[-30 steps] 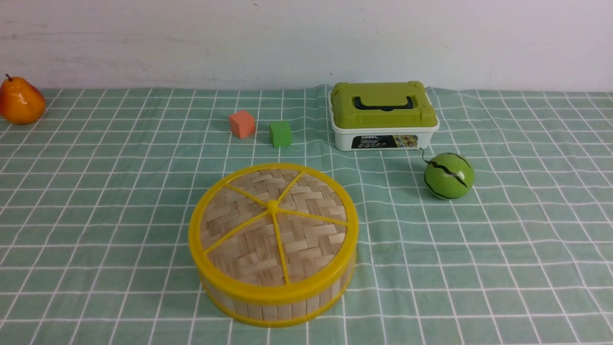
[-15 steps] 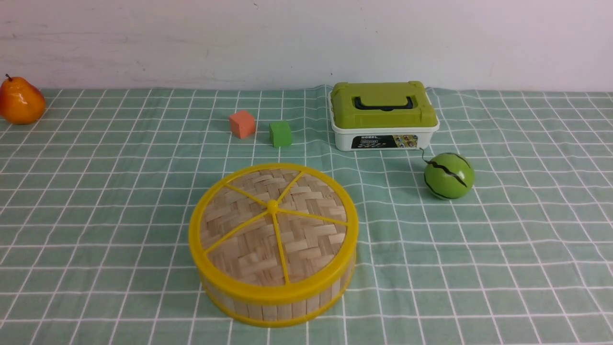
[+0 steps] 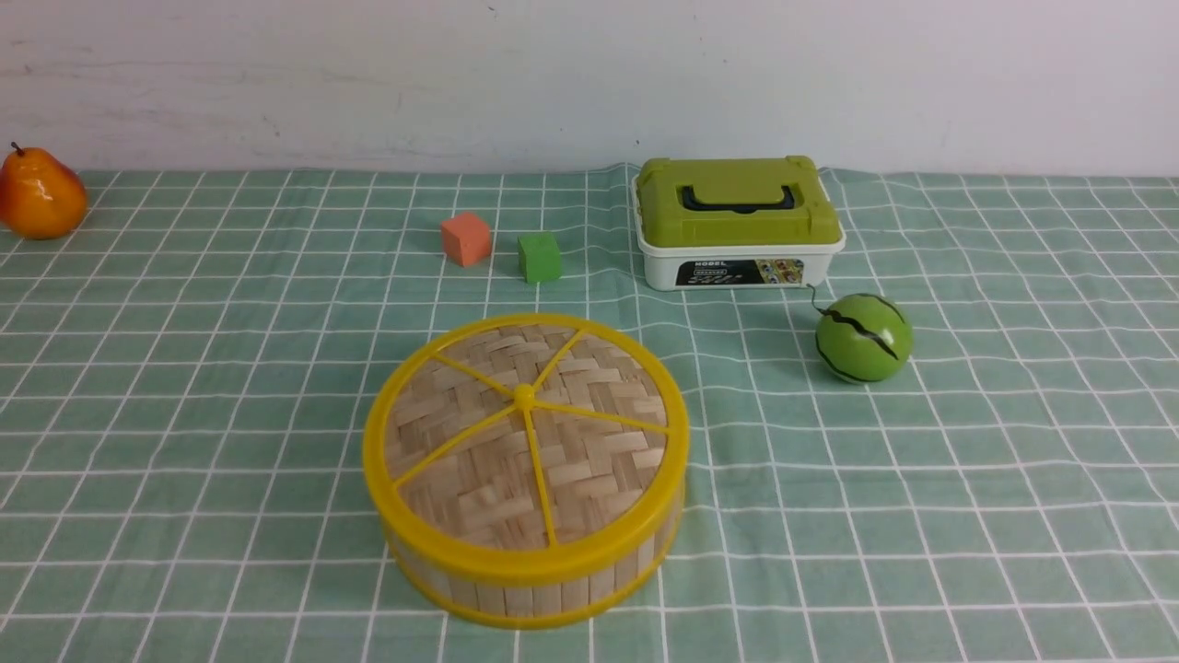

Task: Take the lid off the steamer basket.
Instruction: Use the right arm to lift the lid of the steamer

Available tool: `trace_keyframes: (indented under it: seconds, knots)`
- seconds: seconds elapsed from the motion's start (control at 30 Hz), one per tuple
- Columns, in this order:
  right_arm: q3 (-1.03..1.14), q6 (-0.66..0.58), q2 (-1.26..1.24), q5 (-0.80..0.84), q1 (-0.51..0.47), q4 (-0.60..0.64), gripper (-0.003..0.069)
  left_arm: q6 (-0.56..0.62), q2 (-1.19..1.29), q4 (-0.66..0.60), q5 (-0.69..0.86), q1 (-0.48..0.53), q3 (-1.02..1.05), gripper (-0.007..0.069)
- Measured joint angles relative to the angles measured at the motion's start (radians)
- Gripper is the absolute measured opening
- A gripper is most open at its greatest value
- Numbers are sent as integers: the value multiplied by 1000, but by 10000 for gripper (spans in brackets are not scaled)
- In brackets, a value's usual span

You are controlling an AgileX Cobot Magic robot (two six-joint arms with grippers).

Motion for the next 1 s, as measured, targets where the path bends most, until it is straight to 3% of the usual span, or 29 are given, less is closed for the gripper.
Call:
trace_keyframes:
  seconds: [0.3,0.4,0.57,0.77,0.83,1.0]
  knots:
    - [-3,-40,0,8,0,-79,237,0,0,0,0,0,0,239]
    - [-87,-177,7,64,0,-110,198,0,0,0,0,0,0,239]
    - [-485,-469,284,284,5,-292,1,0,0,0,0,0,0,239]
    - [-828,-646,588,532,46,-371,-21,0,0,0,0,0,0,239]
    - [-981,-708,756,658,93,-378,-20,0,0,0,0,0,0,239]
    - [-1202,-736,1028,780,296,-446,-13,0,0,0,0,0,0,239]
